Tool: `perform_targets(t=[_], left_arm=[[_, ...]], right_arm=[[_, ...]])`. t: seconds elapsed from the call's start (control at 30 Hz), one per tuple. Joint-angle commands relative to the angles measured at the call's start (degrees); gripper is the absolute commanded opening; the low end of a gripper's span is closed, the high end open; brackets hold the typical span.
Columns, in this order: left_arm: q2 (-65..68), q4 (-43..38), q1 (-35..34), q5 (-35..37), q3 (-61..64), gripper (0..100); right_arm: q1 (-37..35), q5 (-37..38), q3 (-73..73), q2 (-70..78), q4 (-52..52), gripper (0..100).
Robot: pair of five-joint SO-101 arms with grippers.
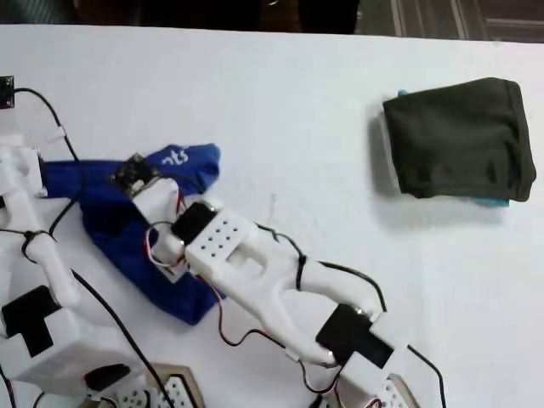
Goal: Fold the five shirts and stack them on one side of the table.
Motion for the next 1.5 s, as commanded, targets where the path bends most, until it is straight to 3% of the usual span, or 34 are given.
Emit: perform_targets(t=[0.0,0.2,0.5,0.8,1.13,1.47], left_arm=[[-0.4,-0.8,-0.7,0.4,-2.1,3],[-0.5,2.3,-0.4,0.2,-2.1,3],[-0.9,20.9,6.2,0.5,-4.3,3],[-0.6,42.8,16.3,9.9,-34.4,3],[-0.9,45.6,20.9,19.3,-55.7,3],[-0.9,45.6,20.9,22.8,-68.0,3]], right_arm=[[0.8,0.1,-2.5,-0.4,0.0,1.5],[11.5,8.4,-2.5,-4.5,1.2,1.9],[31.2,20.1,-2.5,-19.1,5.1,1.9],[44.8,21.8,-2.6,-27.8,-5.8,1.8],[50.1,23.2,-2.7,-34.7,-20.9,1.8],[49.6,26.1,-14.2,-37.1,-19.8,1.8]])
